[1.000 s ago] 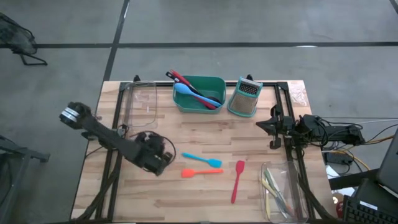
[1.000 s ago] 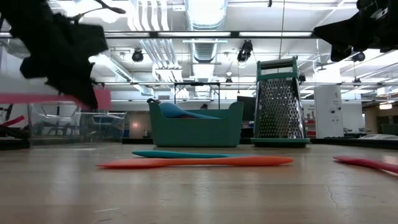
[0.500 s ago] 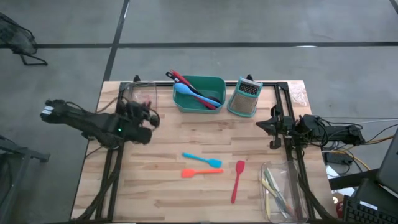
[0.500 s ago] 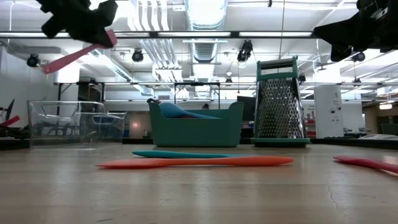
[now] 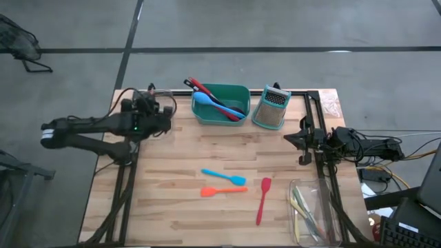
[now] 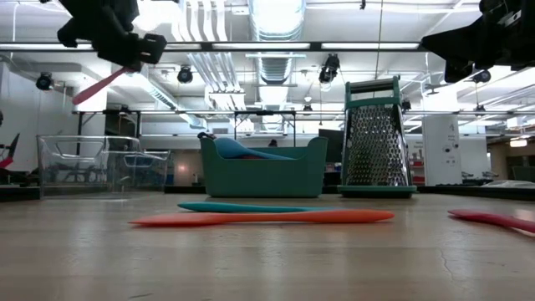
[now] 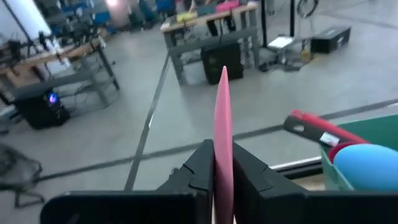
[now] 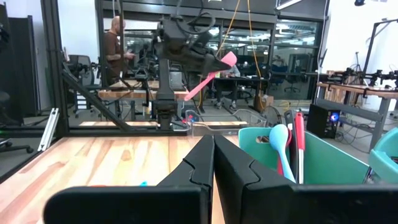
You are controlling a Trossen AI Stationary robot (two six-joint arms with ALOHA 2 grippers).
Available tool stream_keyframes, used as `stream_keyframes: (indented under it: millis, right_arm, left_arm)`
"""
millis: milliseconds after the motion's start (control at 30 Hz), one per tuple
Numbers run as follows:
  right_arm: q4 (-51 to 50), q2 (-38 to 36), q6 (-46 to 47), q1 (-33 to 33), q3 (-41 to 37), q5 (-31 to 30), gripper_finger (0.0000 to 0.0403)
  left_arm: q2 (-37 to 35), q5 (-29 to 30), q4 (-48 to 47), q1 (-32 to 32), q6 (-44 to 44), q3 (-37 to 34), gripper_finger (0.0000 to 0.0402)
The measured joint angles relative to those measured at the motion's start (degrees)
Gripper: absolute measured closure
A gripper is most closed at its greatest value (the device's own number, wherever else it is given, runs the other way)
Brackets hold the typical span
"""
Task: Pick & Place Kitchen Items
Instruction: Put the pink spatula into the left transparent bin
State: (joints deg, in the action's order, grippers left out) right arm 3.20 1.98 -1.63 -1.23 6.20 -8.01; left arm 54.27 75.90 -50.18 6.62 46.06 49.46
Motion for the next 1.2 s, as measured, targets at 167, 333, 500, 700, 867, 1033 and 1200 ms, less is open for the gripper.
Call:
stream_keyframes:
  millis: [167,333,500,700,867,1033,1200]
  right_arm:
    - [0.0,0.0,0.0,0.0,0.0,0.0,0.0394]
    - [0.0,0.0,0.0,0.0,0.0,0.0,0.0394]
    - [0.0,0.0,0.0,0.0,0.0,0.0,0.0394]
    - [0.0,0.0,0.0,0.0,0.0,0.0,0.0394]
    - [0.0,0.0,0.1,0.0,0.0,0.0,0.0394]
    - [0.0,0.0,0.1,0.0,0.0,0.0,0.0394]
    - [0.0,0.0,0.1,0.0,0.0,0.0,0.0394]
  left_arm:
    - [2.3,-4.0,2.2,5.6,-4.9,0.0,0.0369]
    - [5.1,-6.8,2.7,9.9,-6.0,0.0,0.0369]
    - [8.1,-9.9,3.4,13.9,-6.2,0.0,0.0369]
    - [12.5,-16.5,7.6,18.3,-12.3,0.0,0.0369]
    - [17.6,-21.6,10.3,20.7,-15.9,-0.1,0.0369]
    - [22.2,-21.1,8.3,22.3,-16.0,-0.1,0.0369]
    - [25.2,-28.5,7.8,24.5,-14.5,-0.1,0.0368]
